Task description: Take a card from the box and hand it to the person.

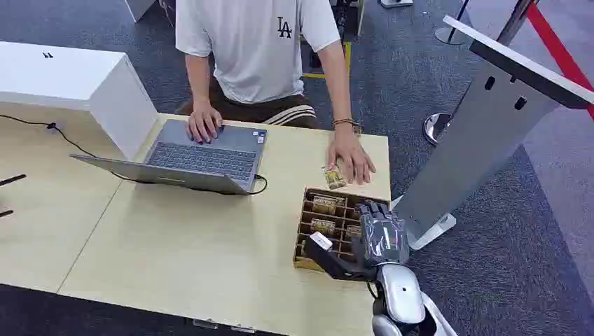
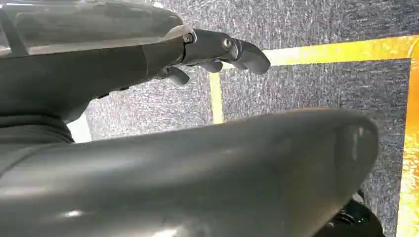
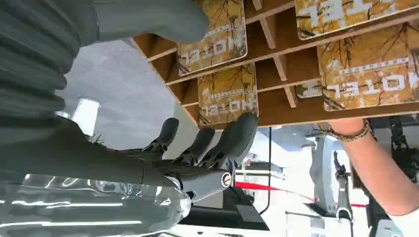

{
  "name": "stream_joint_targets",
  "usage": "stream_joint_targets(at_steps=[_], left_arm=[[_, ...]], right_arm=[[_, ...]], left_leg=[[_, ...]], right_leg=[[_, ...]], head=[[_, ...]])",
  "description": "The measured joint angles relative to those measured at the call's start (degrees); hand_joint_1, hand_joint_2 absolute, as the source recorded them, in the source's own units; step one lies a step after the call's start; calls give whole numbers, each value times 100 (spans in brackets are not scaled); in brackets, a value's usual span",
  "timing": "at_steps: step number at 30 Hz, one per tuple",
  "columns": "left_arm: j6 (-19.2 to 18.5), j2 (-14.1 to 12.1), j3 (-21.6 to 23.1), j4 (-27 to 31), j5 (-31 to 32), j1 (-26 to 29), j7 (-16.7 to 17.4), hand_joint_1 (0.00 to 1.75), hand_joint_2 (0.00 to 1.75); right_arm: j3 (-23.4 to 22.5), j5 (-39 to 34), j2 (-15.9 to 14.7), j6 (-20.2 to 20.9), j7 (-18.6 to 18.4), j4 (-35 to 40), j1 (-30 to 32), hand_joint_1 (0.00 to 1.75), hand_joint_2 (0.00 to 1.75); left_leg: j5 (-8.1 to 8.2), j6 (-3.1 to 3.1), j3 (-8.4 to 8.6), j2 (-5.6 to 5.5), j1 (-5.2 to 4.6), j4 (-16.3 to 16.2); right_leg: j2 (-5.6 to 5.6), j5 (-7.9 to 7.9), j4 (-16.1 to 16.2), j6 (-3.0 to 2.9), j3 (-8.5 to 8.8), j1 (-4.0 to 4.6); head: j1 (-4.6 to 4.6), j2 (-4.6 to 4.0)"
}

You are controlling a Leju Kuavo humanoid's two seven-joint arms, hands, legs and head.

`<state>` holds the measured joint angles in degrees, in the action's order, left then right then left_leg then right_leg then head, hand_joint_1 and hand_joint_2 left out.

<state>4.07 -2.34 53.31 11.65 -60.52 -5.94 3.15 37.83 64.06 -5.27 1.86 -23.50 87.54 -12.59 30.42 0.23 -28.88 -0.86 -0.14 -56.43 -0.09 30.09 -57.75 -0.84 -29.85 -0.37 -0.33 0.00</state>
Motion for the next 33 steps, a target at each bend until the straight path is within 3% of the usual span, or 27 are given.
stream_joint_targets(at_steps=[5, 18, 33], left_arm=[[4, 0, 2, -2, -15, 0, -9, 0, 0], [-18, -4, 2, -2, -28, 0, -20, 0, 0], [-39, -9, 15, -2, -26, -2, 18, 0, 0]], right_arm=[[-39, 22, -11, -2, 2, 151, 8, 59, 175], [-144, 118, -98, 157, -31, 673, 62, 70, 175], [-138, -107, -109, 155, -26, 393, 90, 66, 175]], left_leg=[[0, 0, 0, 0, 0, 0], [0, 0, 0, 0, 0, 0], [0, 0, -2, 0, 0, 0]], right_leg=[[0, 0, 0, 0, -1, 0], [0, 0, 0, 0, -1, 0], [0, 0, 0, 0, -1, 0]], head=[[-2, 0], [-4, 0], [-4, 0]])
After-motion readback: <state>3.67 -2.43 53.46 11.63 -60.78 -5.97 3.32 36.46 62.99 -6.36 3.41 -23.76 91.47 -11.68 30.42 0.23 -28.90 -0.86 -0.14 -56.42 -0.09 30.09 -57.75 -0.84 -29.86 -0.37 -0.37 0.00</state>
